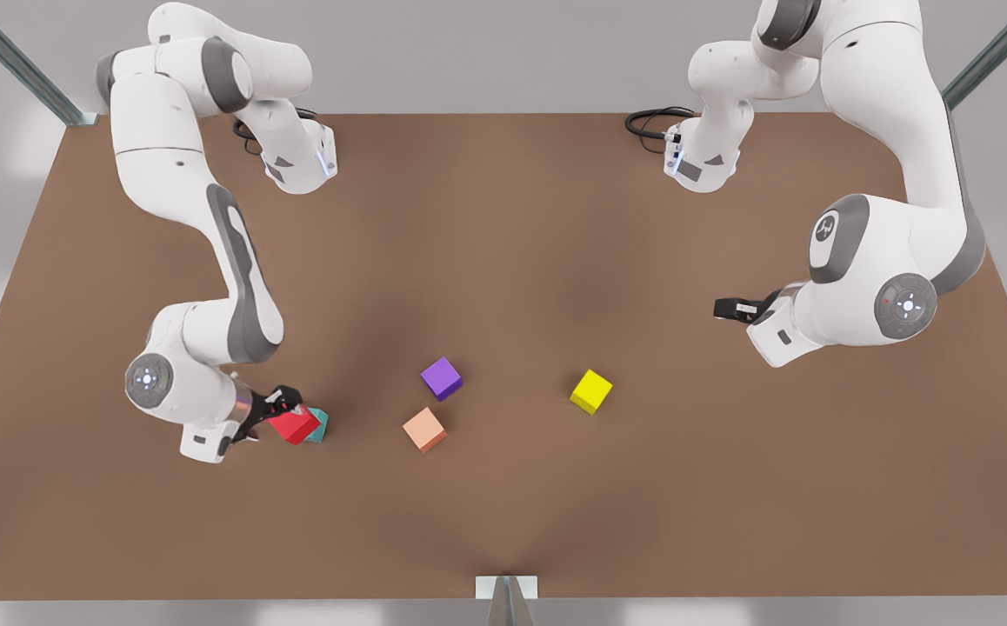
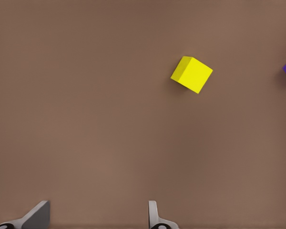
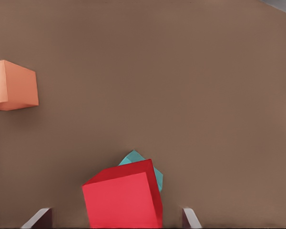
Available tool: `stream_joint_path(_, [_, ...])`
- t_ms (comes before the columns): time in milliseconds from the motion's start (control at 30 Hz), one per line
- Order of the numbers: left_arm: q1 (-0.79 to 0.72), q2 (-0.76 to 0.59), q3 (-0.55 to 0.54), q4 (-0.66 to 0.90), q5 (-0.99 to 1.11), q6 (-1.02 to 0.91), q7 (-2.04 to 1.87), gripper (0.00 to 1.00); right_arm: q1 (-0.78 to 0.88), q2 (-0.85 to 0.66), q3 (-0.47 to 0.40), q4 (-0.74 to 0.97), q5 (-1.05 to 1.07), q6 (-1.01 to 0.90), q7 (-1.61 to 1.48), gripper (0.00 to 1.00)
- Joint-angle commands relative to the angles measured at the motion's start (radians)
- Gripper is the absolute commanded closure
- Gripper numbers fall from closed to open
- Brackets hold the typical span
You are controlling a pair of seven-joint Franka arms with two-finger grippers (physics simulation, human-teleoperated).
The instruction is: Pick up red wooden cube and pass to hand red wooden cube and place in blue wooden cube
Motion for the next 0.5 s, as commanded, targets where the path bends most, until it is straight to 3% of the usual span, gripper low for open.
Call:
stream_joint_path(0, [0.000,-0.001,0.000,0.000,0.001,-0.002,-0.013,0.00,-0.001,-0.028,-0.014,0.036,0.000,-0.239,0.118,0.00])
stream_joint_path(133, [0.000,-0.001,0.000,0.000,0.001,-0.002,-0.013,0.00,0.005,-0.031,-0.125,0.194,-0.032,-0.586,0.671,0.00])
stream_joint_path(200, [-0.002,-0.001,0.000,0.000,0.002,0.000,-0.013,0.00,0.028,-0.063,-0.125,0.283,-0.137,-0.734,0.769,0.00])
stream_joint_path(267, [-0.002,-0.001,0.000,0.000,0.002,0.000,-0.013,0.00,-0.028,-0.198,-0.094,0.263,-0.155,-0.737,0.752,0.00])
stream_joint_path(333, [-0.002,-0.001,0.000,0.000,0.002,0.000,-0.013,0.00,-0.067,-0.355,-0.037,0.125,-0.154,-0.726,0.727,0.00])
stream_joint_path(467, [-0.002,-0.001,0.000,0.000,0.002,0.000,-0.013,0.00,-0.068,-0.444,-0.037,0.042,-0.148,-0.683,0.719,0.00])
